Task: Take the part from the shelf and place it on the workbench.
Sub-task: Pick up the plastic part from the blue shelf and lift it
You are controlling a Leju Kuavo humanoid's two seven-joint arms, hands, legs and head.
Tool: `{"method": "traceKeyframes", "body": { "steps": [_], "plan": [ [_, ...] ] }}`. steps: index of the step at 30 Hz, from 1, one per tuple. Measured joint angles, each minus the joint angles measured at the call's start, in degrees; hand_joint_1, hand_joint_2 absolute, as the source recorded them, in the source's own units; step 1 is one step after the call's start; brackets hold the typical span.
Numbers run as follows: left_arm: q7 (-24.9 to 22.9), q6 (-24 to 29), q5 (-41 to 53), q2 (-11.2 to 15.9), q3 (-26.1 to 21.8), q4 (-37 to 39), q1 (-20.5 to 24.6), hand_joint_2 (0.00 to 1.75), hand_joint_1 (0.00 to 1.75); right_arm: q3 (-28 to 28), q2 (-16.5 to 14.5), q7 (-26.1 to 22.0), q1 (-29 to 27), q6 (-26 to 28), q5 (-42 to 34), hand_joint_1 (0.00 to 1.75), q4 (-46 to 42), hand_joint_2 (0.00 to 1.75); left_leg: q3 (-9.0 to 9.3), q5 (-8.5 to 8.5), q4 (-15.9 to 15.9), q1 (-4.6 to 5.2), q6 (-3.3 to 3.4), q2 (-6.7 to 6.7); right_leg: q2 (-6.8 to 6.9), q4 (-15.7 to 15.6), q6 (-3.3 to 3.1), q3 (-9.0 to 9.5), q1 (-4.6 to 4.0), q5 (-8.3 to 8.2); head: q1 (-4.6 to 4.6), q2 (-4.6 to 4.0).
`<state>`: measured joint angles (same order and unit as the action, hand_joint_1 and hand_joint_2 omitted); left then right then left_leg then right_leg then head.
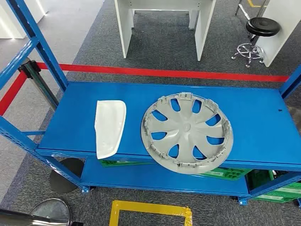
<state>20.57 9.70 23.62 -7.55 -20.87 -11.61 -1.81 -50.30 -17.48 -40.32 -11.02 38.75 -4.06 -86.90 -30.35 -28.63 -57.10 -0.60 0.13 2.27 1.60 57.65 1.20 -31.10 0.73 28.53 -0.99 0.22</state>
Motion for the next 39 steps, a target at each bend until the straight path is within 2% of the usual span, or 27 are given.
{"method": "traceKeyframes", "body": {
  "steps": [2, 5, 7, 11, 14, 15, 18, 19, 21, 25, 28, 32, 36, 37, 39],
  "plan": [
    [-0.1, 0.0, 0.2, 0.1, -0.1, 0.0, 0.1, 1.75, 1.75, 2.7, -0.2, 0.0, -1.5, 0.2, 2.7, 1.75, -4.7, 1.75, 0.02, -0.02, 0.0, 0.0, -0.01, 0.11, -0.11, 0.0, 0.0, 0.0, 0.0, -0.01, 0.02, -0.01],
    [-0.4, 0.0, 0.5, 0.4, -0.6, 0.0, 0.4, 1.75, 1.75, 10.1, -0.7, -0.1, -4.9, 0.6, 8.6, 1.75, -16.4, 1.75, 0.15, -0.02, 0.0, -0.02, -0.01, 0.22, -0.2, 0.0, 0.01, 0.02, 0.0, -0.02, 0.03, -0.02],
    [-0.6, 0.0, 0.6, 0.4, -0.9, 0.0, 0.5, 1.75, 1.75, 13.7, -1.0, -0.1, -6.4, 0.6, 9.9, 1.75, -21.6, 1.75, 0.22, 0.01, 0.0, -0.02, -0.01, 0.21, -0.17, 0.0, 0.0, 0.04, -0.01, -0.04, 0.04, -0.02],
    [-0.7, 0.0, 0.7, 0.5, -1.0, 0.0, 0.5, 1.75, 1.75, 17.6, -1.4, 0.0, -8.3, 0.6, 10.6, 1.75, -27.6, 1.75, 0.23, 0.04, 0.0, -0.01, -0.02, 0.21, -0.19, 0.0, 0.02, 0.07, -0.01, -0.08, 0.02, -0.02],
    [-0.7, 0.0, 0.8, 0.5, -1.1, 0.0, 0.5, 1.75, 1.75, 21.3, -1.5, 0.1, -10.0, 0.6, 14.0, 1.72, -31.6, 1.75, 0.21, 0.03, 0.0, 0.0, -0.02, 0.22, -0.2, 0.0, 0.04, 0.07, 0.0, -0.09, 0.02, -0.02],
    [-0.7, 0.0, 0.9, 0.5, -1.2, 0.0, 0.5, 1.75, 1.75, 23.0, -1.5, 0.1, -10.7, 0.6, 15.7, 1.57, -32.9, 1.75, 0.21, 0.03, 0.0, 0.0, -0.02, 0.22, -0.2, 0.0, 0.04, 0.07, -0.01, -0.09, 0.02, -0.02],
    [-0.6, 0.0, 1.4, 0.5, -1.7, 0.0, 0.5, 1.75, 1.75, 29.3, -1.2, 0.1, -12.3, 0.6, 20.5, 0.29, -35.9, 1.75, 0.22, 0.03, 0.0, -0.01, -0.02, 0.21, -0.19, 0.0, 0.03, 0.05, -0.01, -0.09, 0.04, -0.02],
    [-0.6, 0.0, 1.5, 0.5, -2.0, 0.0, 0.5, 1.75, 1.75, 31.4, -0.7, 0.1, -12.9, 0.6, 21.5, 0.0, -36.4, 1.75, 0.21, 0.03, 0.0, -0.01, -0.02, 0.21, -0.18, 0.0, 0.03, 0.06, -0.01, -0.09, 0.04, -0.02],
    [-0.6, 0.0, 1.6, 0.5, -2.5, 0.0, 0.6, 1.75, 1.75, 36.1, 1.1, 0.1, -14.2, 0.6, 22.6, 0.0, -36.6, 1.75, 0.21, 0.03, 0.0, -0.02, -0.02, 0.21, -0.18, 0.0, 0.03, 0.06, -0.02, -0.09, 0.03, -0.02],
    [-0.4, 0.0, 1.6, 0.4, -3.3, 0.0, 0.7, 1.75, 1.75, 45.9, 6.7, 0.2, -16.3, 0.6, 22.9, 0.0, -34.2, 1.75, 0.21, 0.03, 0.0, -0.01, -0.02, 0.21, -0.19, 0.0, 0.03, 0.05, -0.01, -0.09, 0.02, -0.01],
    [-0.3, 0.0, 1.7, 0.4, -3.9, 0.0, 0.7, 1.75, 1.75, 50.8, 10.0, 0.2, -17.2, 0.0, 23.2, 0.0, -31.9, 1.75, 0.21, 0.03, 0.0, 0.0, -0.02, 0.21, -0.18, 0.0, 0.04, 0.06, -0.01, -0.09, 0.03, -0.01],
    [-0.2, -0.1, 2.0, 0.4, -4.4, 0.0, 0.7, 1.75, 1.75, 56.1, 14.6, 0.2, -18.6, -6.8, 22.5, 0.0, -27.2, 1.75, 0.21, 0.01, 0.0, 0.0, -0.01, 0.21, -0.19, 0.0, 0.04, 0.05, -0.01, -0.09, 0.02, -0.02],
    [-0.2, -0.5, 2.9, 0.5, -5.0, 0.0, 0.7, 1.75, 1.75, 59.0, 17.8, 1.2, -19.3, -13.4, 24.0, 0.0, -22.5, 1.75, 0.21, 0.0, 0.0, -0.01, -0.01, 0.21, -0.18, 0.0, 0.04, 0.03, -0.01, -0.08, 0.03, -0.02],
    [-0.2, -0.6, 3.2, 0.5, -5.1, 0.0, 0.7, 1.75, 1.44, 59.5, 18.4, 2.1, -19.4, -14.3, 25.0, 0.0, -21.0, 1.75, 0.2, 0.0, 0.0, -0.02, -0.01, 0.21, -0.19, 0.0, 0.03, 0.03, -0.01, -0.08, 0.02, -0.02],
    [-0.6, -1.0, 3.6, 0.5, -5.3, 0.0, 0.7, 1.75, 0.6, 60.7, 19.6, 4.3, -19.3, -14.7, 27.3, 0.0, -18.1, 1.75, 0.2, 0.0, 0.0, -0.02, -0.01, 0.22, -0.2, 0.0, 0.03, 0.03, -0.02, -0.08, 0.02, -0.02]
  ]
}}
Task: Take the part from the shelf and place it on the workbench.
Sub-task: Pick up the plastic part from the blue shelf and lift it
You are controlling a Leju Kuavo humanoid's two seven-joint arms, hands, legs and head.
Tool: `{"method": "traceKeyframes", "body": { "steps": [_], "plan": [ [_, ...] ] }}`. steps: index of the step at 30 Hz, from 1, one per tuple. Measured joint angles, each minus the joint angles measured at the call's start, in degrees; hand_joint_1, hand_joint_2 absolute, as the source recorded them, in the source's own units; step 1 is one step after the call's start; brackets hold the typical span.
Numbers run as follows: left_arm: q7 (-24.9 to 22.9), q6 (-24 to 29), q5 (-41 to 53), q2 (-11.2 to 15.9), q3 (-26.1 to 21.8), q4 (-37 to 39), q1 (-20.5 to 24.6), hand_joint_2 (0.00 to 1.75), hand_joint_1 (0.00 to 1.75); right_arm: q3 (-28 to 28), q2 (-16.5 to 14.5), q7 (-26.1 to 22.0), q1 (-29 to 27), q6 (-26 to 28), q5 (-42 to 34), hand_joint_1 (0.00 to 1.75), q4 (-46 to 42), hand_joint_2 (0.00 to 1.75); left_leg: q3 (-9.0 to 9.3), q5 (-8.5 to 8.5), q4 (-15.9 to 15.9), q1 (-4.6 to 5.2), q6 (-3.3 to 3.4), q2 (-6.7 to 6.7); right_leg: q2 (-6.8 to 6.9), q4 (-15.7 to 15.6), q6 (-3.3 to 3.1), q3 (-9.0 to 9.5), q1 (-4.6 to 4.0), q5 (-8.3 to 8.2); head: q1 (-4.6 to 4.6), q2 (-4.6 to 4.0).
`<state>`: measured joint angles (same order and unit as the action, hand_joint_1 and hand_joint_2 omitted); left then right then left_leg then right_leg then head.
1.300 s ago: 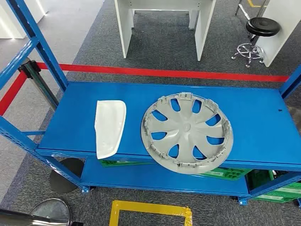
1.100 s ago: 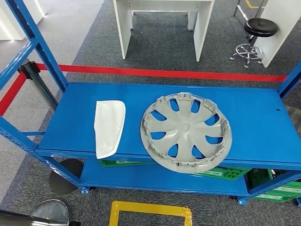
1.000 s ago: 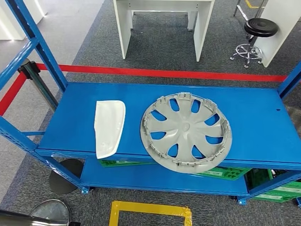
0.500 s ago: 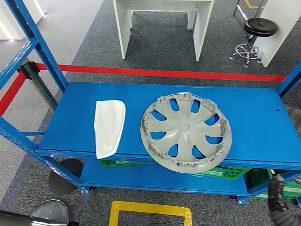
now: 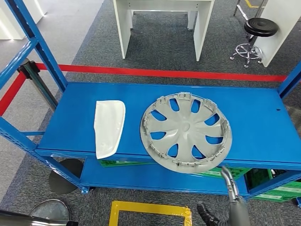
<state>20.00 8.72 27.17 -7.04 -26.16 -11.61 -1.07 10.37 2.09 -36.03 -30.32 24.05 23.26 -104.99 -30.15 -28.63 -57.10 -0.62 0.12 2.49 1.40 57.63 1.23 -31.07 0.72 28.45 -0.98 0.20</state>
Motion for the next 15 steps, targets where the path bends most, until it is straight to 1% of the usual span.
{"method": "traceKeyframes", "body": {
  "steps": [1, 2, 6, 8, 10, 13, 15],
  "plan": [
    [-0.4, -0.2, 0.1, 0.0, -0.1, 0.0, 0.0, 1.75, 0.18, 0.7, 0.4, 0.9, 0.3, 0.3, 0.9, 0.0, 1.6, 1.75, 0.0, 0.0, 0.0, 0.0, 0.0, 0.0, -0.01, 0.0, 0.0, 0.0, 0.0, 0.0, 0.0, 0.0],
    [-0.8, -0.3, 0.1, 0.0, -0.2, 0.0, 0.1, 1.75, 0.07, 1.4, 0.8, 1.4, 0.7, 0.7, 1.4, 0.0, 3.2, 1.75, 0.0, 0.0, 0.0, 0.0, 0.0, 0.01, -0.02, 0.0, 0.0, 0.0, 0.0, 0.0, 0.01, 0.0],
    [-2.0, -0.4, 0.6, 0.0, -0.6, 0.0, 0.2, 1.75, 0.03, 4.5, 1.9, 1.3, 3.5, 1.8, 0.6, 0.0, 8.2, 1.75, 0.03, 0.0, 0.0, 0.0, 0.0, 0.02, -0.03, 0.0, 0.0, 0.01, 0.0, -0.01, 0.02, 0.01],
    [-2.1, -0.3, 0.9, 0.0, -0.7, 0.0, 0.3, 1.75, 0.0, 5.7, 2.2, 1.1, 4.5, 1.9, 0.3, 0.0, 9.7, 1.75, 0.04, 0.01, 0.0, 0.0, 0.0, 0.02, 0.0, 0.0, 0.0, 0.02, 0.0, -0.01, 0.02, 0.01],
    [-2.3, -0.4, 1.0, 0.1, -0.9, 0.0, 0.4, 1.75, 0.0, 6.7, 2.6, 1.2, 5.2, 2.0, 0.4, 0.0, 10.8, 1.75, 0.03, 0.01, 0.0, 0.0, 0.0, 0.02, 0.0, 0.0, 0.0, 0.03, 0.0, -0.01, 0.02, 0.0],
    [-3.7, -1.7, 1.3, 0.1, -1.0, 0.0, 0.5, 1.75, 0.0, 8.4, 3.4, 3.1, 6.9, 3.3, 1.8, 0.0, 12.4, 1.75, 0.02, 0.01, 0.0, 0.0, 0.0, 0.03, -0.03, 0.0, 0.0, 0.02, 0.0, -0.01, 0.01, 0.01],
    [-4.8, -2.5, 1.5, 0.2, -1.1, 0.0, 0.6, 0.87, 0.0, 10.1, 3.9, 6.1, 8.6, 5.8, 4.7, 0.0, 13.9, 1.75, 0.02, 0.01, 0.0, 0.0, 0.0, 0.03, -0.04, 0.0, 0.0, 0.02, 0.0, -0.01, 0.01, 0.01]
  ]
}}
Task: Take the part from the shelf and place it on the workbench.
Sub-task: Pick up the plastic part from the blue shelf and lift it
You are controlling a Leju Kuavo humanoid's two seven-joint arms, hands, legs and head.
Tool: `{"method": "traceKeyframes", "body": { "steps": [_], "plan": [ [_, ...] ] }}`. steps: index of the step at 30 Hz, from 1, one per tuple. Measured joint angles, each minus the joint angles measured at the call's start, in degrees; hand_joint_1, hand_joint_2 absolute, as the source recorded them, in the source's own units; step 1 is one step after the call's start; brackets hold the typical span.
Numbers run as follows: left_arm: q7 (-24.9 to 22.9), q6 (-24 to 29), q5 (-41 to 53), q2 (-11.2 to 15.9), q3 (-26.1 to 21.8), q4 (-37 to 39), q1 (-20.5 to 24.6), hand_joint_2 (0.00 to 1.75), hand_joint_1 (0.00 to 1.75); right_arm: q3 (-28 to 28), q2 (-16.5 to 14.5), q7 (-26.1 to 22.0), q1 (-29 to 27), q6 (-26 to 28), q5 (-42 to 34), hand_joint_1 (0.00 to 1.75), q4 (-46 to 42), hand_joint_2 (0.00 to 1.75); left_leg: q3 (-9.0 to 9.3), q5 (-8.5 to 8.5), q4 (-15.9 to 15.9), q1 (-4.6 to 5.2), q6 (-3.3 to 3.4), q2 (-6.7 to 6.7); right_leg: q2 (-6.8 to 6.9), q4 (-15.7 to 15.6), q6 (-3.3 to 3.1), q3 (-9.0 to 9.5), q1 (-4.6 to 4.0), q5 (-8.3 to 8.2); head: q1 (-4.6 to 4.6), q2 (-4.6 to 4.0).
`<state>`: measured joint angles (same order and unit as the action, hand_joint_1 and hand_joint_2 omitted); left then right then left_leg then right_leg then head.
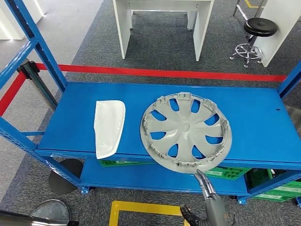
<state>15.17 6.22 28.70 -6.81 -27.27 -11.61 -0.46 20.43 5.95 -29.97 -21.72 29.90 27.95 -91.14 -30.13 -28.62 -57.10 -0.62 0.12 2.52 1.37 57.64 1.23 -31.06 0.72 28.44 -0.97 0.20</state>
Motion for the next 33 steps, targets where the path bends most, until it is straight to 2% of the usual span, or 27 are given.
{"method": "traceKeyframes", "body": {
  "steps": [2, 6, 16, 20, 25, 33],
  "plan": [
    [-0.2, -0.4, 0.4, 0.1, -0.2, 0.0, 0.1, 0.0, 0.0, 1.8, 0.1, 3.6, 1.9, 4.0, 4.5, 0.0, 1.6, 1.75, 0.01, 0.0, 0.0, 0.0, 0.0, 0.0, 0.0, 0.0, 0.0, 0.0, 0.0, 0.0, 0.01, 0.0],
    [0.9, -2.3, 1.2, 0.3, -0.3, 0.0, 0.1, 0.0, 0.0, 5.1, 0.1, 8.7, 4.9, 8.9, 13.9, 0.0, 3.4, 1.75, 0.02, 0.0, 0.0, 0.0, 0.0, 0.0, 0.01, 0.0, 0.0, 0.0, 0.0, 0.0, 0.0, 0.01],
    [1.5, -4.3, 2.8, 0.3, -0.3, 0.0, 0.3, 0.0, 0.0, 5.8, -0.6, 17.6, 6.3, 9.4, 36.3, 0.0, 4.1, 1.75, -0.01, 0.0, 0.0, 0.0, 0.0, 0.0, 0.01, 0.0, 0.0, -0.01, 0.0, 0.0, 0.0, -0.01],
    [1.5, -4.7, 3.6, 0.4, -0.3, 0.0, 0.5, 0.0, 0.0, 5.9, -0.7, 20.1, 7.4, 9.3, 37.0, 0.0, 5.5, 1.75, -0.01, 0.0, 0.0, 0.0, 0.0, 0.0, 0.0, 0.0, 0.0, 0.0, 0.0, 0.0, -0.01, -0.01],
    [1.4, -5.3, 5.5, 0.7, -0.3, 0.0, 0.8, 0.0, 0.0, 7.6, 0.3, 29.4, 12.4, 9.2, 38.5, 0.0, 11.2, 1.75, 0.0, 0.03, 0.0, 0.01, -0.01, 0.01, -0.02, 0.0, 0.04, 0.0, 0.01, -0.05, 0.0, -0.01],
    [0.7, -6.0, 7.5, 0.9, -0.3, 0.0, 1.2, 0.0, 0.0, 7.9, 0.4, 32.6, 21.2, 7.5, 41.1, 0.0, 20.6, 1.75, 0.0, 0.04, 0.0, 0.0, -0.01, 0.03, -0.02, 0.0, 0.02, -0.02, 0.0, -0.1, 0.0, 0.0]
  ]
}}
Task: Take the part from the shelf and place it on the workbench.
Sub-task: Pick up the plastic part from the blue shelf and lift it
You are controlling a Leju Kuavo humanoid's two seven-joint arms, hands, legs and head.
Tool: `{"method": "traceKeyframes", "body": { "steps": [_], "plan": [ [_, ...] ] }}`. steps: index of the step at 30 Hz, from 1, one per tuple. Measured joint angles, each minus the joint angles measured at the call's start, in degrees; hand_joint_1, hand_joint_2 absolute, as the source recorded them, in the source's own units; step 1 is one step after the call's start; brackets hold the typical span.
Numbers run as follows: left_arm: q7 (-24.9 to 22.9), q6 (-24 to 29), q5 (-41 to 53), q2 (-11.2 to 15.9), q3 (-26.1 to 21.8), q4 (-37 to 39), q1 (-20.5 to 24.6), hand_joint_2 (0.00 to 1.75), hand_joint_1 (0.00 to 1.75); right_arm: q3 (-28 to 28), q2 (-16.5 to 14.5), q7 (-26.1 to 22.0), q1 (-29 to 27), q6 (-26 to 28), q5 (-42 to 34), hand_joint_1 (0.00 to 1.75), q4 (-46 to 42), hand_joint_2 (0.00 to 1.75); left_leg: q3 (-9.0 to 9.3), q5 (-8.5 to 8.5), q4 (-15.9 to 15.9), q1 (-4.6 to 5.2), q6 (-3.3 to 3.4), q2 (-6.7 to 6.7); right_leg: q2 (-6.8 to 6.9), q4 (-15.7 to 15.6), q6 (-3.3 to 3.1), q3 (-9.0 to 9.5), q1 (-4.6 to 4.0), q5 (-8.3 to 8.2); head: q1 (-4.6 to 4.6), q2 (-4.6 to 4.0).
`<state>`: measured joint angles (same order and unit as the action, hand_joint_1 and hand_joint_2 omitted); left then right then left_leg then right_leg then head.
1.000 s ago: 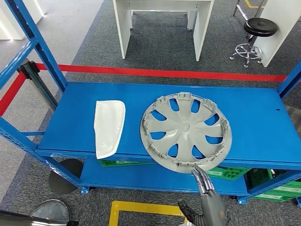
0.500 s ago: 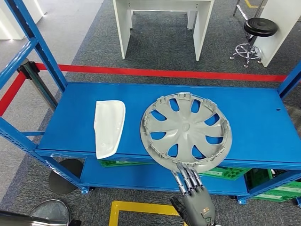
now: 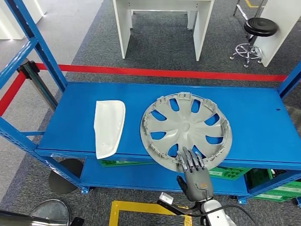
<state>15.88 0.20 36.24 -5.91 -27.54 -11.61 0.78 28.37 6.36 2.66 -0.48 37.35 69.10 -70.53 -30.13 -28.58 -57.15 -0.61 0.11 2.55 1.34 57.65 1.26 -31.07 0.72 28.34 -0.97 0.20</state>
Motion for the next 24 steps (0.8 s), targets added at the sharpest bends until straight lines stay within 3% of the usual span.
{"method": "traceKeyframes", "body": {
  "steps": [15, 23, 24],
  "plan": [
    [-0.7, -0.2, 0.6, 0.1, 0.0, 0.0, 0.3, 0.0, 0.0, -0.3, -0.7, 0.2, 5.1, -5.7, 0.8, 0.0, 4.9, 1.75, 0.02, 0.02, 0.0, 0.0, -0.01, 0.02, -0.05, 0.0, 0.01, 0.02, 0.0, -0.05, 0.01, 0.0],
    [-0.8, -0.2, 0.7, 0.1, 0.0, 0.0, 0.3, 0.0, 0.0, -0.7, -1.2, 0.2, 6.3, -6.2, 0.5, 0.0, 6.5, 1.75, 0.03, 0.05, 0.0, 0.0, -0.03, 0.02, -0.06, 0.0, -0.01, 0.03, 0.0, -0.08, 0.01, 0.0],
    [-0.8, -0.2, 0.7, 0.1, 0.0, 0.0, 0.3, 0.0, 0.0, -0.7, -1.2, 0.1, 6.4, -6.3, 0.3, 0.44, 6.7, 1.75, 0.03, 0.05, 0.0, 0.0, -0.03, 0.02, -0.06, 0.0, -0.01, 0.03, 0.0, -0.08, 0.01, 0.0]
  ]
}}
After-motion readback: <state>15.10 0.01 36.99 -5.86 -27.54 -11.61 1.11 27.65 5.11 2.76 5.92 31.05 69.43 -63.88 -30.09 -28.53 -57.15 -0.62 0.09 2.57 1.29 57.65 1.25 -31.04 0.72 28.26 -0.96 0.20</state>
